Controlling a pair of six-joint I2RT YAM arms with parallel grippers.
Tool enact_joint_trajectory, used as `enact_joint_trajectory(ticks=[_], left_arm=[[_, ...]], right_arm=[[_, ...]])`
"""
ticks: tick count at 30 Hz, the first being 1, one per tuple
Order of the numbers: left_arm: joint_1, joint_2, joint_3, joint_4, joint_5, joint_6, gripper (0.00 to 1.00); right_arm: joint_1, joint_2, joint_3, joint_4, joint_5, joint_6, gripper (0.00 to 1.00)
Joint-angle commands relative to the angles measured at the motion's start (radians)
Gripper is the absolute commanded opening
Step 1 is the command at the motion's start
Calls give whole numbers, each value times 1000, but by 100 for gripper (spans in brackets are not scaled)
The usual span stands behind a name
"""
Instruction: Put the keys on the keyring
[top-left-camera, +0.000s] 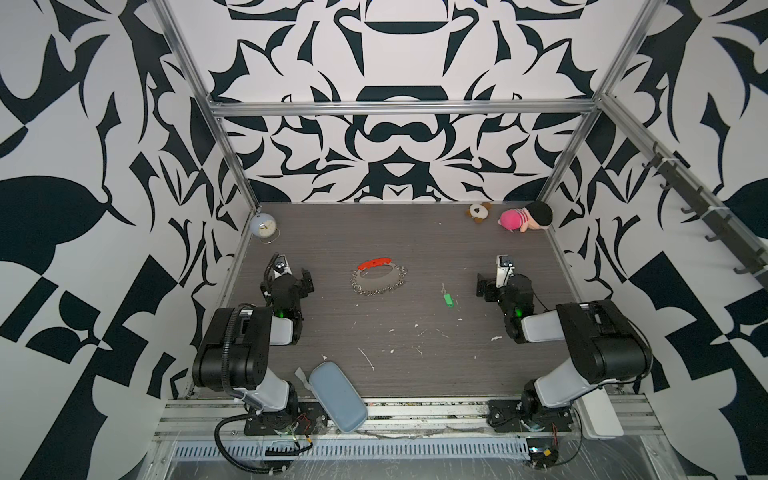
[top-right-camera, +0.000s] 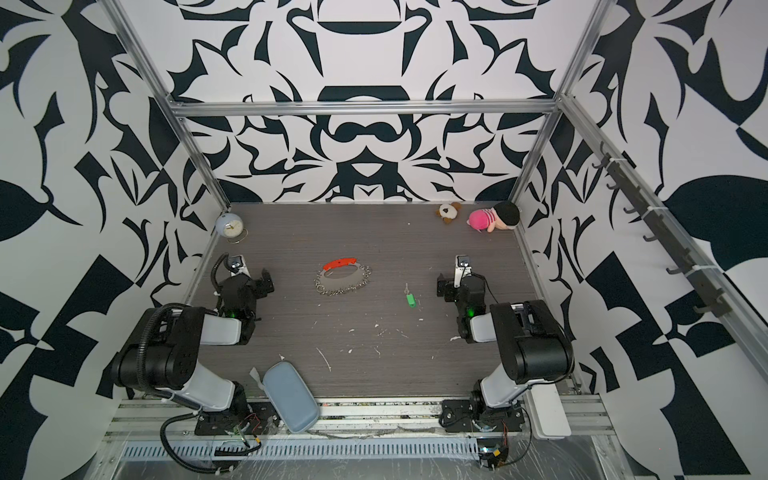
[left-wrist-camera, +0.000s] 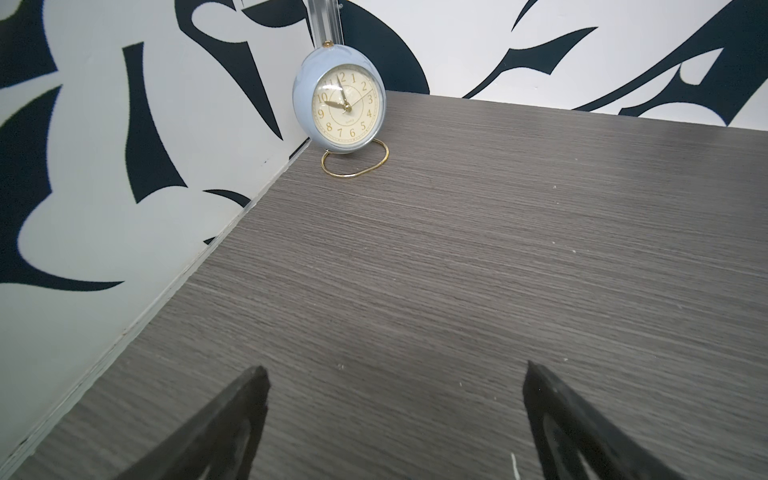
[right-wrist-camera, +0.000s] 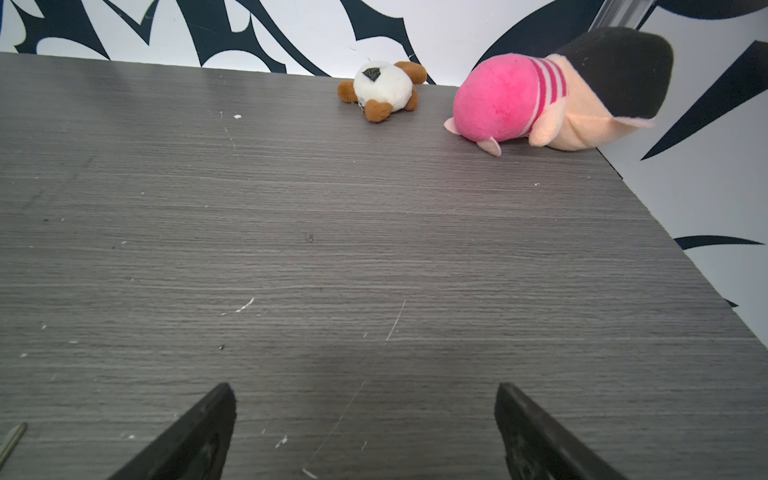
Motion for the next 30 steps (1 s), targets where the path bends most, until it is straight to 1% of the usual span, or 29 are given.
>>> enact_joint_trajectory(ticks=[1,20,24,28,29,30], left_arm=[[2,-1,14,13,2,-13,100],[2,-2,14,12,6,-11,99],[-3,-9,-5,40,6,-13,99],[-9,-5,-15,67,3,0,99],[-10,-7,-16,67,3,0,99],[-12,-9,-20,74,9,4,99]], right_arm=[[4,-19,3,30,10,-3,100],[4,-19,6,30,-5,-8,100],[4,-18,9,21,48,8,100],[12,-21,-1,38,63,8,100],[22,-23,-11,56,85,6,100],[40,-27,-21,73,142,-3,100]])
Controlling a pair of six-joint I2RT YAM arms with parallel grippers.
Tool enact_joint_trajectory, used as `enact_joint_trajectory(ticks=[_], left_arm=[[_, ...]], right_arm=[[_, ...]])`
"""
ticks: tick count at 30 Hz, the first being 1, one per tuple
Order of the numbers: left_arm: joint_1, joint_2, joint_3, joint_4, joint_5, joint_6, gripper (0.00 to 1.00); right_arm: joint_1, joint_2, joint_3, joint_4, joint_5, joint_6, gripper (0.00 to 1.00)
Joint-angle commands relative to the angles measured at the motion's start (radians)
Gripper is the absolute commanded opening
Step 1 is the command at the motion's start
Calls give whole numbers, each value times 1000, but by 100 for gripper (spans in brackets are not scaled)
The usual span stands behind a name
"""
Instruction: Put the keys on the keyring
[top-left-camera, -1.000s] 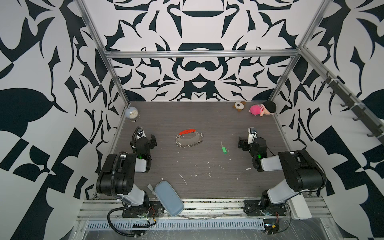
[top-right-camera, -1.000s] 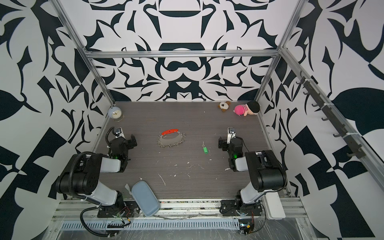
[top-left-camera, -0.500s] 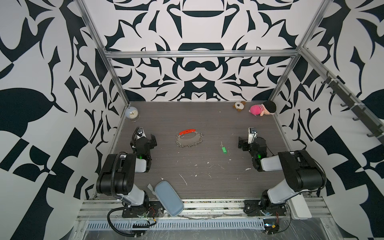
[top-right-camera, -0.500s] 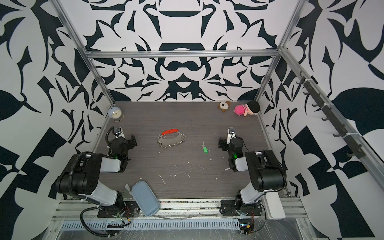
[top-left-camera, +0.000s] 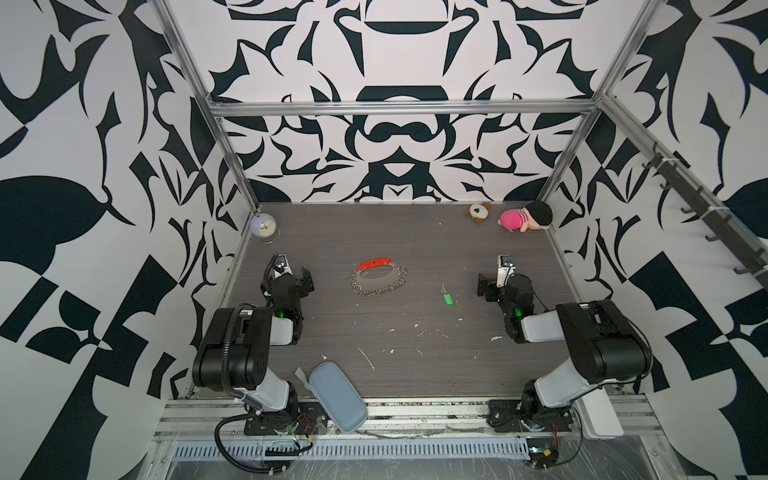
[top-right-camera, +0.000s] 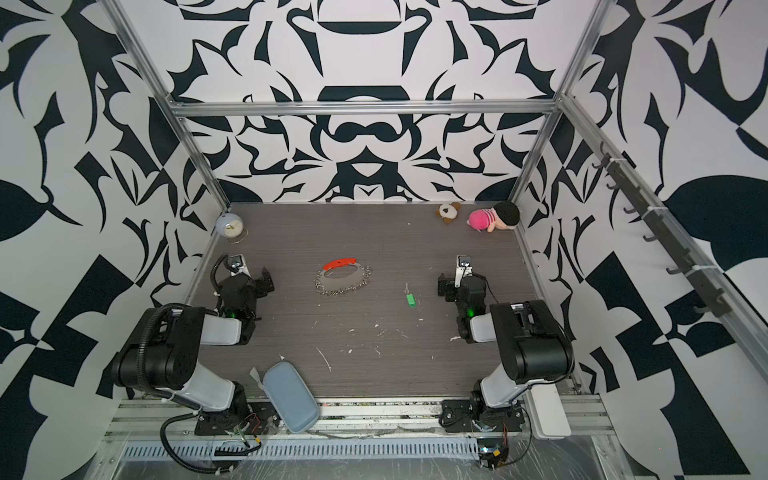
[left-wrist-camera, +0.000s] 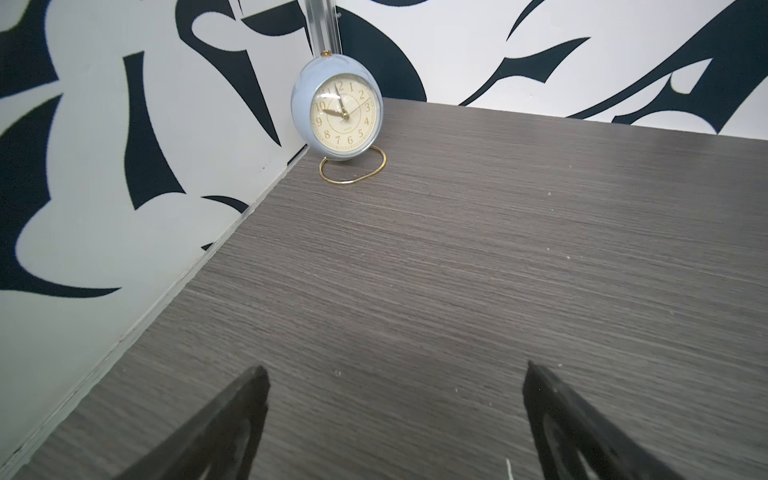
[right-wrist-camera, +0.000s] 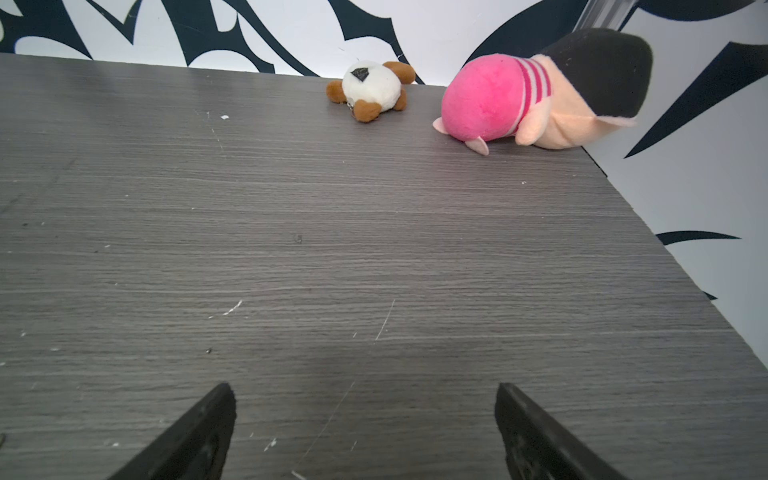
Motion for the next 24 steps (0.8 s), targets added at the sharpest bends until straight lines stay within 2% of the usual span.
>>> enact_joint_trajectory(ticks=[1,3,5,7,9,12,15,17,19,21,24], left_arm=[[-5,-16,-27,60,21,10,99],[-5,-41,-37,60,20,9,99],[-9,-90,-24,14,-6,0,99],[-27,-188,41,-217,-5,-7,99],[-27,-280,189,-587,21,-112,99],[-28,-359,367,-880,140,-203,99],[-28,-402,501,-1113,231,-285,100],[-28,-429,567,-1298,240,-340,100],[-29,-467,572,-1323,309,-289,99],[-28,-507,564,-1321,327,-287,100],[-29,-556,577,-1333,280,-327,100]], right_arm=[[51,-45,-33,83,136,-20,100],[84,-90,-56,101,214,-35,100],[93,-150,-55,49,235,-34,100],[97,-205,-68,30,249,-40,100],[104,-294,-49,-70,287,-28,100],[102,-411,113,-416,363,128,100],[100,-390,353,-882,320,354,100],[99,-321,411,-976,330,428,99],[79,-250,430,-1063,367,562,100],[66,-223,457,-1139,307,558,100],[118,-292,333,-973,273,529,100]])
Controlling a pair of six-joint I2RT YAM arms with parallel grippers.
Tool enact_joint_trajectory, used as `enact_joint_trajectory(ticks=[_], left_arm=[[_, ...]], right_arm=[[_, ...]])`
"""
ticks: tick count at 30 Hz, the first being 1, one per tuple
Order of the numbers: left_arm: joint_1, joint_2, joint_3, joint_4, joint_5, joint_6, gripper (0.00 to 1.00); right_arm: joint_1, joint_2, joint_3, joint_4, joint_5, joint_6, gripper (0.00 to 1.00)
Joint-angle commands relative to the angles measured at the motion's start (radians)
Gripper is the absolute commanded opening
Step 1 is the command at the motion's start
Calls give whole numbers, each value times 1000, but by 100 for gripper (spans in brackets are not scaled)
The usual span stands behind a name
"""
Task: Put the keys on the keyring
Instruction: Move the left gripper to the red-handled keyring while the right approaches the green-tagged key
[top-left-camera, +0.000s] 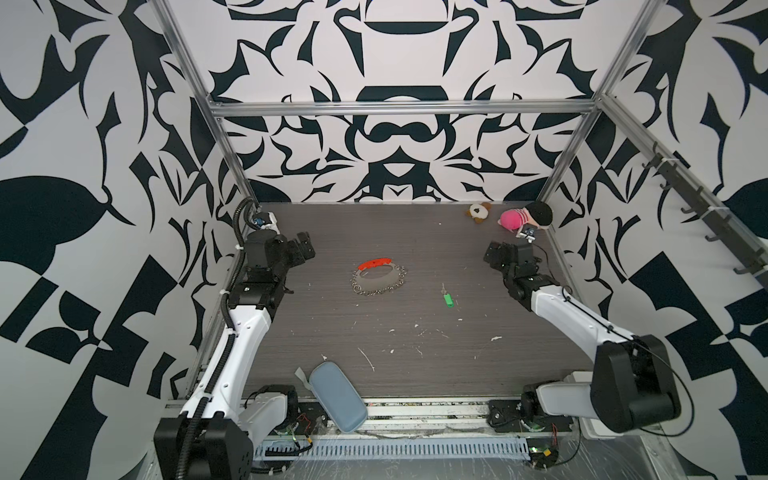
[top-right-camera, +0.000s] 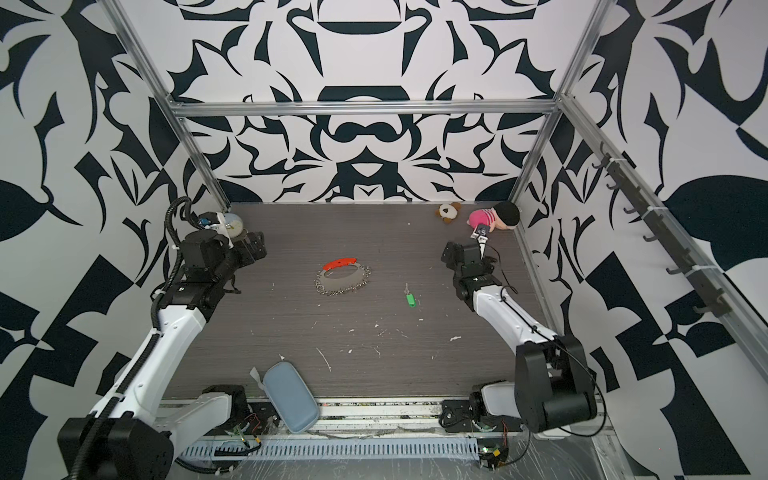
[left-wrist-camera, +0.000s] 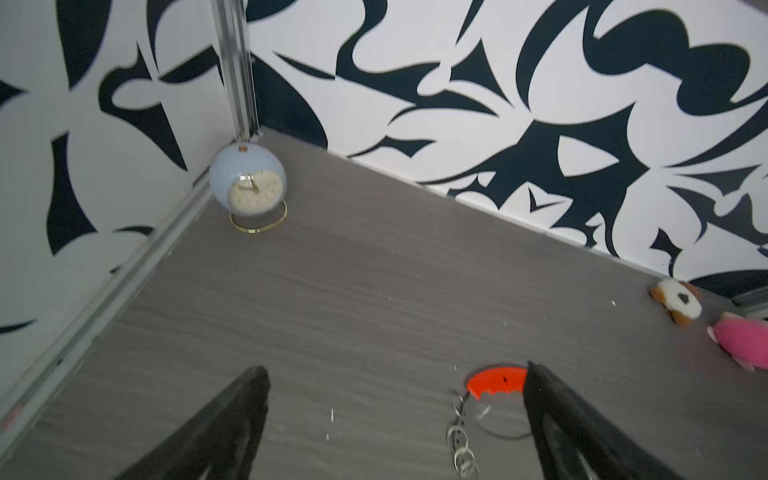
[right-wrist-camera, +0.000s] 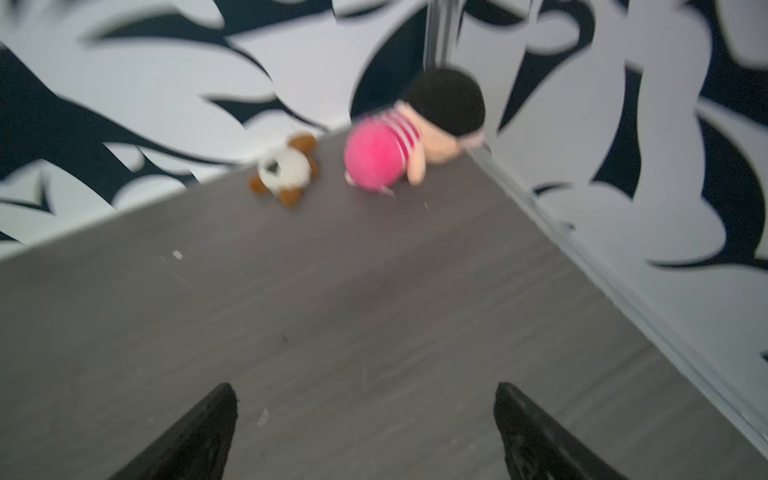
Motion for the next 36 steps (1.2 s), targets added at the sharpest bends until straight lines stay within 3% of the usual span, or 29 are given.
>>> enact_joint_trajectory(ticks=[1,3,6,11,13,17,22,24,27,36], left_arm=[[-1,-48,13,-128,-16,-67,100],[-1,-62,10,-134,-98,-142,100],[3,-70,-19,-100,-170,-276,100],[-1,-13,-33,15,132,-410,100],[-55,40,-63,122,201,-420,90],[-265,214,7,118,87,-314,79],[-430,452,94,153,53,-168,63],[-484,523,100,213,18,-65,49],[-545,596,93,291,-61,81,43],[-552,738,145,372,193,170,27]], right_arm=[[41,-88,-131,19,-72,70,100],[43,-139,-216,170,-182,83,100],[53,-176,-292,305,-231,123,100],[54,-126,-498,703,-111,257,100],[35,-109,-520,730,-133,300,100],[16,-82,-341,433,-368,244,100],[27,-23,-371,558,-444,240,100],[26,-3,-359,562,-471,237,93],[30,23,-341,575,-514,239,86],[37,60,-332,606,-507,215,62]])
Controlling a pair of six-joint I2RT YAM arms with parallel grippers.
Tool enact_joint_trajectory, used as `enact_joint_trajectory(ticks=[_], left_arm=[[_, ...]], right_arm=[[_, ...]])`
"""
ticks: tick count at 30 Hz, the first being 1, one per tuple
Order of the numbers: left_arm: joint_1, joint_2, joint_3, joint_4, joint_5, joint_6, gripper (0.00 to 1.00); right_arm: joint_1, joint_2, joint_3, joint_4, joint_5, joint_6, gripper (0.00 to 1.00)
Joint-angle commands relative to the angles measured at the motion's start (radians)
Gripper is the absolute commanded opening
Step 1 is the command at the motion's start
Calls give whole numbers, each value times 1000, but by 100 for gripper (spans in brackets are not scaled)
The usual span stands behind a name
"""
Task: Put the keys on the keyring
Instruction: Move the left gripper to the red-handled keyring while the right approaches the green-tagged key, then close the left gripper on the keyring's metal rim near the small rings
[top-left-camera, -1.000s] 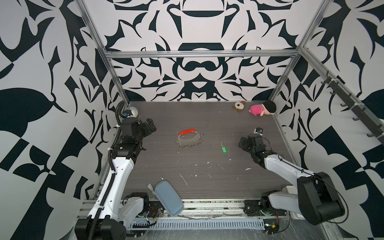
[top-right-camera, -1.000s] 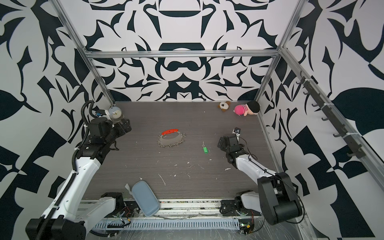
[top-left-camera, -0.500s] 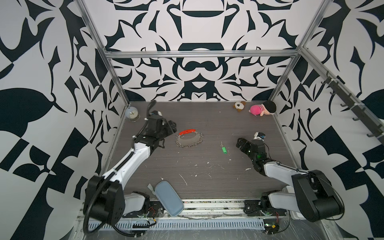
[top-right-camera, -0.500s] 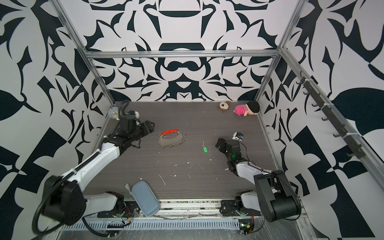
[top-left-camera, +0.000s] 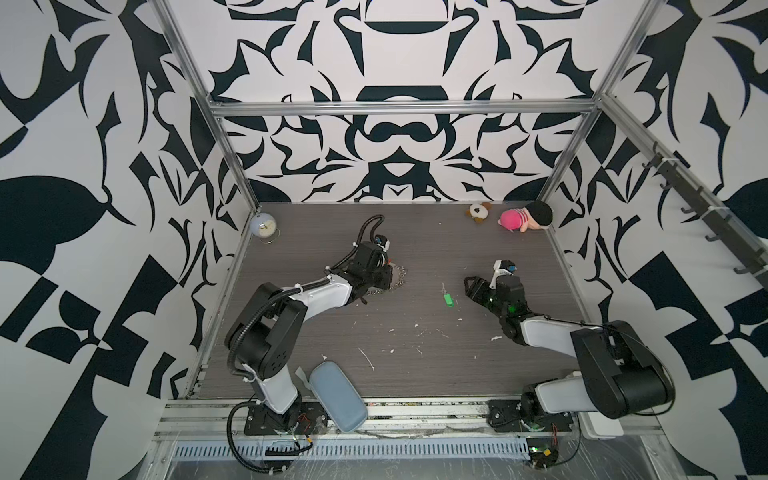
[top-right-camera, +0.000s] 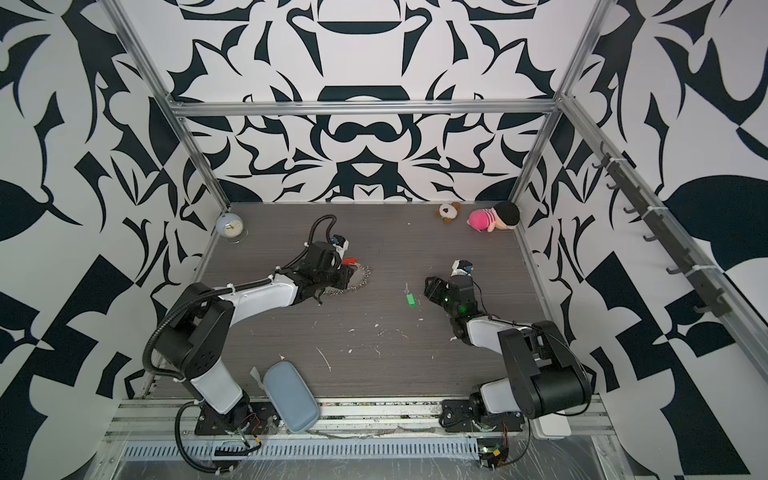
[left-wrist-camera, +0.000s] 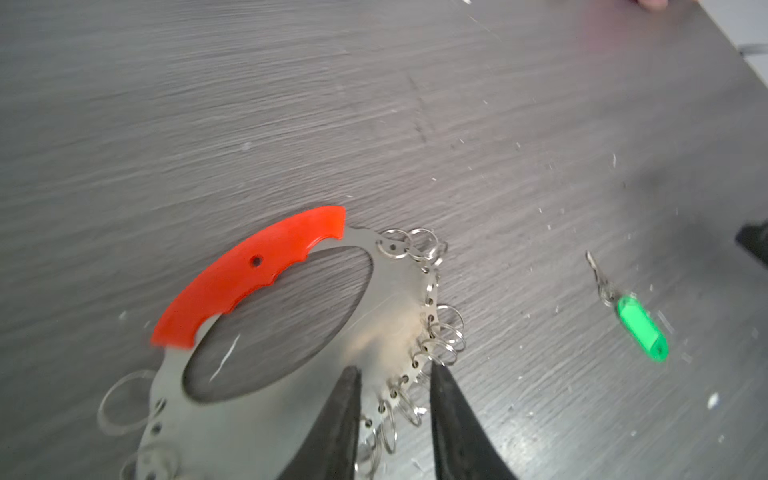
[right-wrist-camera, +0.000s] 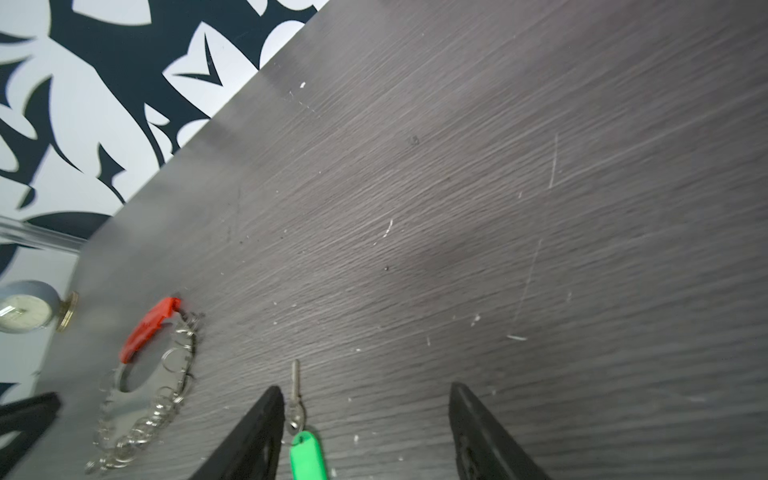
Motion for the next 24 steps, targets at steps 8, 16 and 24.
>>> enact_joint_trajectory(ticks=[8,16,24], left_arm=[[3,135,151,20,150,53,15],[3,168,153,29,157,40,10],[-4,206,159,29,167,25,10]], right_arm=[[9,13,40,65,3,-27,60],[9,-5,35,64,12,-31,60],[9,-1,37,70,-1,-29,60]])
